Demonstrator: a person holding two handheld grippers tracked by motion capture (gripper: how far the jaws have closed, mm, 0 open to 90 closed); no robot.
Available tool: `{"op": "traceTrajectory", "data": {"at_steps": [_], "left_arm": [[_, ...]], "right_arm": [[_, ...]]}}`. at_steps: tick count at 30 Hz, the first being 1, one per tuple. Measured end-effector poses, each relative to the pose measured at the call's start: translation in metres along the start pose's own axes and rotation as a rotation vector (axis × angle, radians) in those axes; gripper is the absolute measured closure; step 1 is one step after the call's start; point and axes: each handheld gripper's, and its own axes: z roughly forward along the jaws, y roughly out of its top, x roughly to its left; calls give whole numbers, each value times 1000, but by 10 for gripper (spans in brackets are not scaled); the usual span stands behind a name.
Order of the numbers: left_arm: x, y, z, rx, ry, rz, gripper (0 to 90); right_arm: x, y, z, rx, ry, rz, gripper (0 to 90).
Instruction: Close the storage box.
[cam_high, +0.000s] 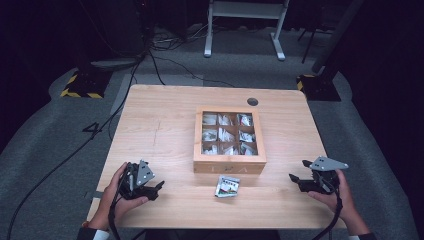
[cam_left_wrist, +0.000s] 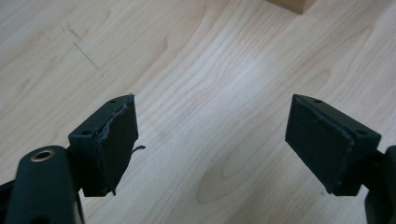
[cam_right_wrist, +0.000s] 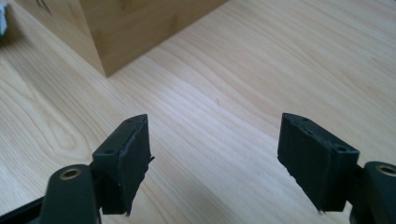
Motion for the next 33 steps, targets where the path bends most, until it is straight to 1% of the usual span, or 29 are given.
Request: {"op": "traceTrajectory", "data": {"at_steps": [2,3,4,6,7,8,9,12,14,17,20,21,22,23,24,25,28,30,31,32,33], "left_arm": [[2,-6,-1,8,-5,-10,175],[3,-8,-1,9,-5,-14,176],[4,-12,-2,6,-10,-34,176],[7,-17,-2,2,-20,-59,176],[8,-20,-3,2,-20,-63,176],[9,-23,-3,0,-21,-74,176],[11,-25,-3,0,-31,-87,176],[15,-32,-3,1,-48,-124,176],[18,-36,-3,9,-57,-135,176],[21,-41,-3,6,-73,-164,175],[23,-46,-2,3,-88,-184,175],[23,-48,-1,4,-96,-205,175],[25,-51,0,9,-113,-223,175],[25,-51,0,9,-113,-223,173],[25,-53,2,17,-108,-233,176],[25,-57,4,22,-115,-248,176],[26,-59,4,8,-112,-250,170],[26,-59,5,8,-117,-251,166],[25,-59,5,7,-112,-250,164],[25,-59,5,9,-112,-249,164],[25,-59,5,9,-112,-251,164]], "right_arm": [[-1,-3,0,1,-6,2,263],[-2,-8,-1,2,-4,17,264],[-3,-11,-2,3,-4,26,264],[-5,-19,-4,5,-1,45,263],[-7,-25,-5,11,-7,58,263],[-7,-25,-5,11,-7,58,263],[-8,-28,-6,12,-10,68,263],[-10,-36,-8,15,-9,87,262],[-12,-43,-10,16,2,113,261],[-12,-47,-10,19,4,127,260],[-14,-55,-10,17,15,164,260],[-14,-55,-10,17,15,164,260],[-14,-59,-10,26,15,180,259],[-14,-59,-10,26,15,180,259],[-15,-62,-8,30,22,198,257],[-15,-63,-8,32,21,204,256],[-15,-65,-7,25,13,201,255],[-15,-67,-7,10,14,208,254],[-15,-67,-7,12,8,211,254],[-15,-66,-6,14,-16,224,249],[-15,-66,-6,14,-16,224,249]]}}
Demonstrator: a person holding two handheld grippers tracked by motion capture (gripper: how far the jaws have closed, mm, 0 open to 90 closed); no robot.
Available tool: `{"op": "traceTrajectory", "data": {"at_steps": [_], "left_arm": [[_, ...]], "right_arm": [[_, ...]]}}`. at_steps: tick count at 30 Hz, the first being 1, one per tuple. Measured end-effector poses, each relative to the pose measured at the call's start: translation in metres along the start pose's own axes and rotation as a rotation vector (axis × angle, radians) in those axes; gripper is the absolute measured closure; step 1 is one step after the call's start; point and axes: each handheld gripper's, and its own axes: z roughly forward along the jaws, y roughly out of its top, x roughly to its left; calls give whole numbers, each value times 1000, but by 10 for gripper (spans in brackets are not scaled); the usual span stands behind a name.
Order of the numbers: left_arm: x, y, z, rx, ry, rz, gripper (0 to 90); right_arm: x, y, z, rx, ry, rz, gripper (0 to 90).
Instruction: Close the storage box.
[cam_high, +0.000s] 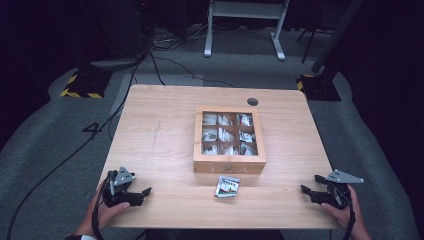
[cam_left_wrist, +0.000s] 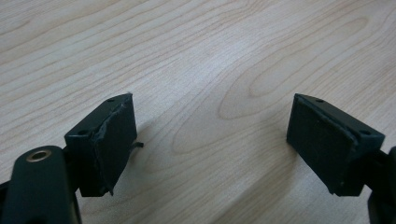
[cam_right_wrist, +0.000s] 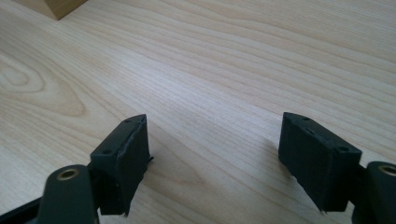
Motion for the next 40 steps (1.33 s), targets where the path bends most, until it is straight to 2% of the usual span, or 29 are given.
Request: {"op": "traceTrajectory", "data": {"at_steps": [14,40], "left_arm": [[1,1,1,1,-12,3,157],[3,3,3,5,-5,8,141]], "right_arm": [[2,1,2,7,-14,-6,230],[1,1,2,7,-17,-3,226]]}}
